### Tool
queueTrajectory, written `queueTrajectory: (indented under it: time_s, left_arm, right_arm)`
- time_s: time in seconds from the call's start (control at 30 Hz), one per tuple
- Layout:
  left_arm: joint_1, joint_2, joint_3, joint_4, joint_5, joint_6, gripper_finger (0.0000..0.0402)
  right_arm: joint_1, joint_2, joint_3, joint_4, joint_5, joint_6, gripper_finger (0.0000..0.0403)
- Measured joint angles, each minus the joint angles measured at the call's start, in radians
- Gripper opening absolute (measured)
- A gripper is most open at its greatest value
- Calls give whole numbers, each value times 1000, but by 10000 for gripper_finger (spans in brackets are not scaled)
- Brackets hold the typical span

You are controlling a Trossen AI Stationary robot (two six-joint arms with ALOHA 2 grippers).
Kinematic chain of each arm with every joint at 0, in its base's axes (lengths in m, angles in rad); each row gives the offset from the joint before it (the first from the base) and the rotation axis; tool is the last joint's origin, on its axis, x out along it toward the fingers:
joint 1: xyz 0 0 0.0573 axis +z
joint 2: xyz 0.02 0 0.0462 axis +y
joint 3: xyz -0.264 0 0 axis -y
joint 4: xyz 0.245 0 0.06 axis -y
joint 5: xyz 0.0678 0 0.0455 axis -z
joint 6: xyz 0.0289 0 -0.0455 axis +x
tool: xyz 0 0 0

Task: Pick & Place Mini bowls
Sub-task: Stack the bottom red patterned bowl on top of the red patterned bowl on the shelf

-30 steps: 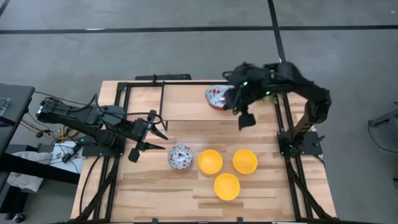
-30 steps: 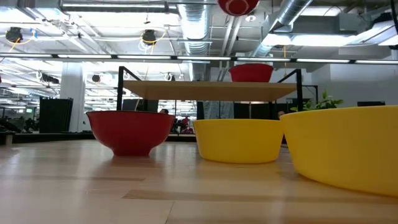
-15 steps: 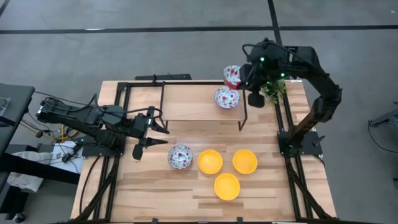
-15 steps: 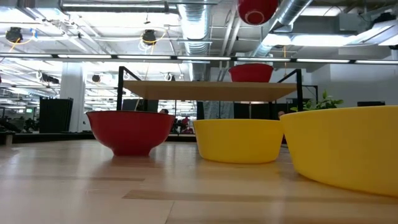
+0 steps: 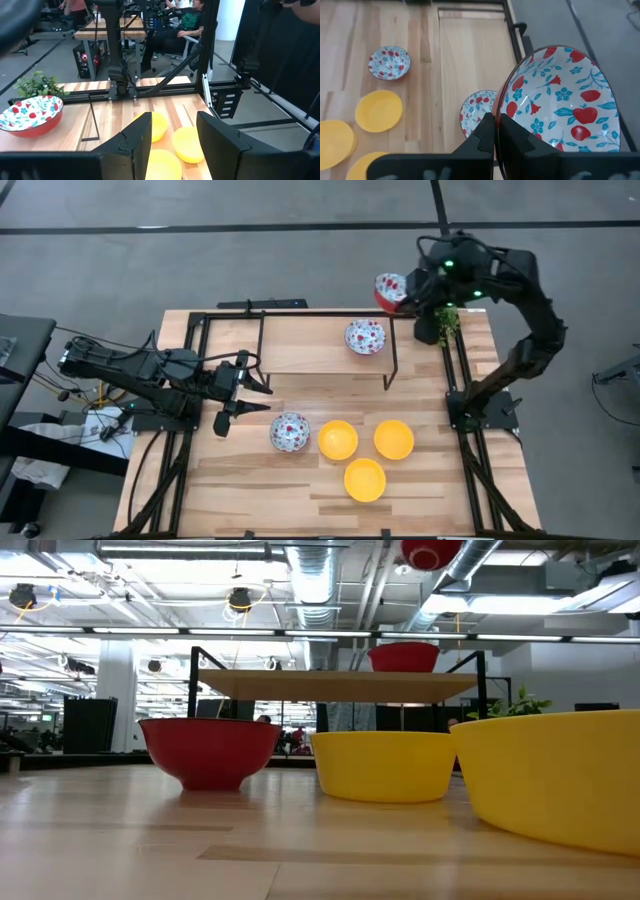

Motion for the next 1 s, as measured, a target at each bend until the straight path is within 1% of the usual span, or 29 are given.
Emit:
queueTrajectory:
  time_s: [0.2,0.27,0.33,0.4,0.5,0.67,0.8,0.9,1.0]
  left_arm:
    - [0,0,0,8,0,-16,154]
    - [0,0,0,10,0,-24,154]
    - [0,0,0,13,0,-26,154]
    - [0,0,0,15,0,-36,154]
    - [0,0,0,15,0,-49,154]
    - [0,0,0,20,0,-53,154]
    - [0,0,0,22,0,-53,154]
    - [0,0,0,22,0,-53,154]
    - [0,0,0,22,0,-53,154]
  right_arm:
    - [64,-67,-1,1,-4,45,2]
    - [101,-93,-29,18,-2,57,2]
    - [139,-123,-87,53,12,68,2]
    - [177,-156,-170,104,38,75,1]
    - [227,-218,-335,200,74,81,1]
    - [270,-356,-672,456,87,110,1]
    - [277,-442,-921,652,184,134,1]
    - [272,-455,-1028,711,229,145,2]
    - [269,-428,-1056,718,251,155,3]
